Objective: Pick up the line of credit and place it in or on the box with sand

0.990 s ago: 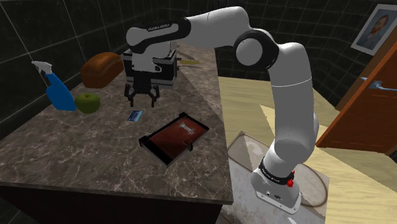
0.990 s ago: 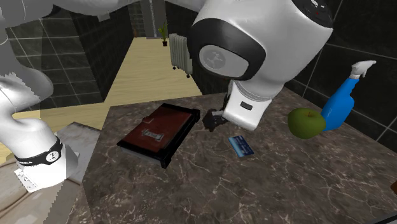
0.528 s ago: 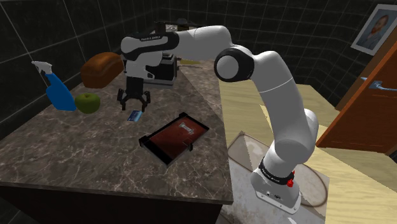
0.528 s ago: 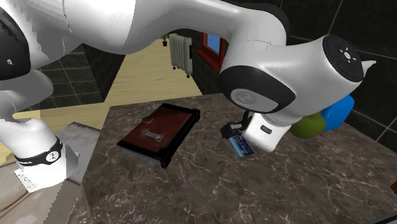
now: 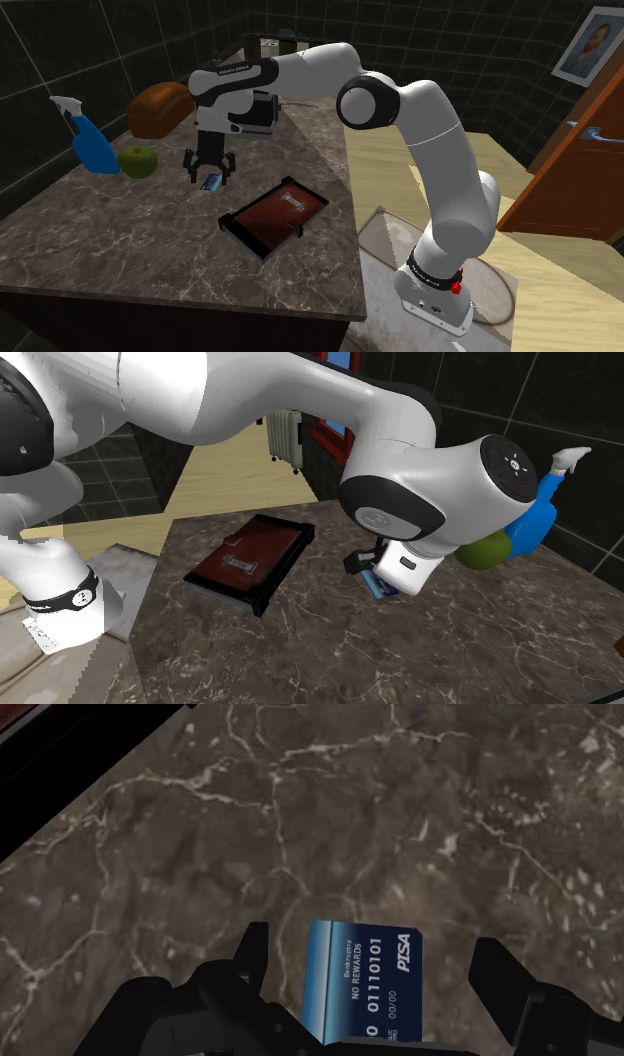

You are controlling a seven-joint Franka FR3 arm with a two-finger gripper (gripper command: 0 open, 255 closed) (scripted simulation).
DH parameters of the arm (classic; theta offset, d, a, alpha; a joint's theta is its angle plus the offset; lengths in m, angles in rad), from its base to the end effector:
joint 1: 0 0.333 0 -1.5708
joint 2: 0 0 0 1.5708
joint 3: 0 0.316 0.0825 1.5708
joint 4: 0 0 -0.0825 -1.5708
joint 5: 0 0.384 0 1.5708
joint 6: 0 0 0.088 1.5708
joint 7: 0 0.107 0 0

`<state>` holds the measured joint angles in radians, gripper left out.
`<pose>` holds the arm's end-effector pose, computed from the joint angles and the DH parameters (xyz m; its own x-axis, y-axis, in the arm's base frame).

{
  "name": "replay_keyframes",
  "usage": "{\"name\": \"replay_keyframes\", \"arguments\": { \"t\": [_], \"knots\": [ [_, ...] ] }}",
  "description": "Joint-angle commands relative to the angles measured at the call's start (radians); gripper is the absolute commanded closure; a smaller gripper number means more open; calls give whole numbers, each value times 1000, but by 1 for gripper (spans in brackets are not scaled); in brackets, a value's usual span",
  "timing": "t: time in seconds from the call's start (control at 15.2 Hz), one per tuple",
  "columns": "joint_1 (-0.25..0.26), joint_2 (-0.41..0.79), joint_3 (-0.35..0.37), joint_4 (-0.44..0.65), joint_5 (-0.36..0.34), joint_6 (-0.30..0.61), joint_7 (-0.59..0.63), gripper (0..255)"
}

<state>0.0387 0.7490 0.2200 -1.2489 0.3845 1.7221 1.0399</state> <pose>0.6960 0.1800 0.3176 0.4996 -0.6682 -0.5513 -0.8022 -0.5970 -0.0035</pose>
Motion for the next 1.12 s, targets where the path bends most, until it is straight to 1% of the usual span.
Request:
{"name": "replay_keyframes", "arguments": {
  "t": [0.0, 0.26, 0.33, 0.92, 1.06],
  "knots": [
    [0, 0, 0, -2, 0, 2, 0, 0],
    [0, 0, 0, -1, 0, 1, 0, 0],
    [0, 0, 0, -1, 0, 1, 0, 255],
    [0, 0, 0, -2, 0, 2, 0, 255],
    [-1, -10, 1, 9, 0, -16, 8, 255]
  ]
}}
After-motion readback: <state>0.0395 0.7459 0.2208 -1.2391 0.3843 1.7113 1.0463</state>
